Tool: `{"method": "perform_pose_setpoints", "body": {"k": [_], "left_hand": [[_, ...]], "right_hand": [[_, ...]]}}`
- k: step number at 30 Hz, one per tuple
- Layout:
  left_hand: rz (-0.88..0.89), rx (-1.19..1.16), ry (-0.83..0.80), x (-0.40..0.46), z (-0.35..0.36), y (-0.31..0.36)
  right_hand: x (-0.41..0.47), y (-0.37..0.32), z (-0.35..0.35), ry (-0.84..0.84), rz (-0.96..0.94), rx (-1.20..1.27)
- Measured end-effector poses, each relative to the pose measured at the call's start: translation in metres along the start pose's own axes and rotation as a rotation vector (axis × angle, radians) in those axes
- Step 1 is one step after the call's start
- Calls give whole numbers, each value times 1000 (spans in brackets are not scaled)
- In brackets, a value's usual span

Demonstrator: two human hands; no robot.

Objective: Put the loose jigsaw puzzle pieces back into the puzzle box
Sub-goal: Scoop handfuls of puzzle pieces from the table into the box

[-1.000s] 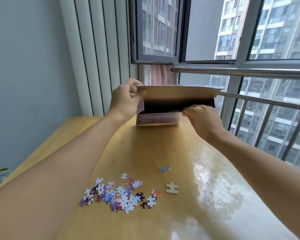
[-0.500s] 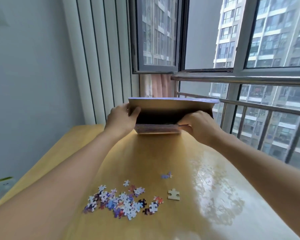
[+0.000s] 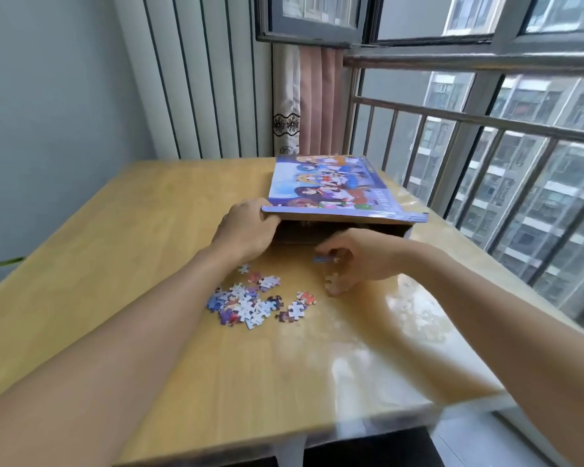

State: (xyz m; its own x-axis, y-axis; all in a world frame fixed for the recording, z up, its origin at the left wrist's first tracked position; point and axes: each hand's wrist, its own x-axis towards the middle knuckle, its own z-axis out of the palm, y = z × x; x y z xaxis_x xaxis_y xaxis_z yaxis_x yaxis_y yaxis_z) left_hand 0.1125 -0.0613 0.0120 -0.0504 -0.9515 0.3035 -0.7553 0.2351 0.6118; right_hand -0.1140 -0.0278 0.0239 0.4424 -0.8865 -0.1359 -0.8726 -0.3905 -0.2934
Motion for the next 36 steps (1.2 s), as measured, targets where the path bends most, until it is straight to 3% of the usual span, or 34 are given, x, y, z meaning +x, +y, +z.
{"method": "perform_pose_setpoints", "body": {"k": [4, 7, 12, 17, 22, 25, 28, 31, 36], "left_hand": [[27, -53, -77, -10, -17, -5], [-11, 116, -143, -25, -39, -23], [-154, 203, -354, -62, -51, -83], [19, 319, -354, -82, -25, -74], [100, 150, -348, -86, -12, -52], [-42, -270, -315, -84, -12, -47], [-106, -571, -206, -80, -18, -48], [-156, -697, -140, -82, -25, -47], [-280, -940, -22, -84, -24, -39]], "right_hand": [[5, 2, -1, -6, 29, 186], [2, 1, 2, 27, 47, 275], [-4, 1, 11, 102, 161, -34], [-9, -18, 37, 257, -85, 27], [-7, -37, 52, 318, -197, 178], [-5, -39, 53, 284, -140, 394], [-15, -42, 52, 133, -145, 544], [-25, -50, 49, -26, -119, 359], [-20, -82, 68, 13, -161, 182]]}}
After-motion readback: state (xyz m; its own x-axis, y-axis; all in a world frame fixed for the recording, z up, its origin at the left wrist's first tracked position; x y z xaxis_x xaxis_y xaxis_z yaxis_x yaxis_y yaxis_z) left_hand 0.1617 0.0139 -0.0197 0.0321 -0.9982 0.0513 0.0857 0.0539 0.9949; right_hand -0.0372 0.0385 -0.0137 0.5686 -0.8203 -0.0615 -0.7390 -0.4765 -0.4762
